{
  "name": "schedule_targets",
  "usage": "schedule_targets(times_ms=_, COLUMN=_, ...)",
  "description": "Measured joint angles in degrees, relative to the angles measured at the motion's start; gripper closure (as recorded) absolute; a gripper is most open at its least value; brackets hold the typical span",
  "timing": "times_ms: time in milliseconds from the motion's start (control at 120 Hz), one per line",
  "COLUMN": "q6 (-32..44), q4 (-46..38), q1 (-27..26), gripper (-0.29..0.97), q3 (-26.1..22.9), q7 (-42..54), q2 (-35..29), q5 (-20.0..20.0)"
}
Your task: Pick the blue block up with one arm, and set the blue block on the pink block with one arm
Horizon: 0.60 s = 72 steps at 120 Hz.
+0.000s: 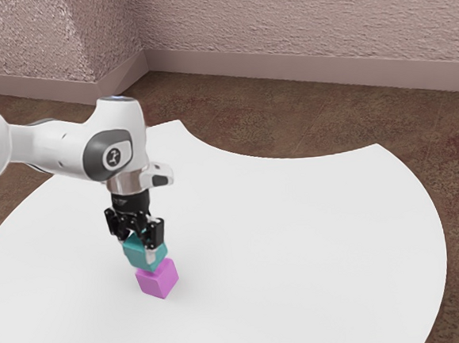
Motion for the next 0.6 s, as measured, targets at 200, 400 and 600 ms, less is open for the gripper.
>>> schedule_targets(times_ms=200, q6=-2.37, q4=0.17, q1=-0.81, gripper=0.32, q3=0.14, q7=1.92, q2=-0.02, q5=-0.75)
schedule_targets(times_ms=400, q6=-5.23, q4=1.21, q1=-1.11, gripper=0.32, q3=0.75, q7=2.93, q2=0.48, q5=-1.25)
schedule_targets(times_ms=600, q6=-5.84, q4=3.19, q1=-1.36, gripper=0.32, q3=0.78, q7=3.76, q2=2.65, q5=-1.86)
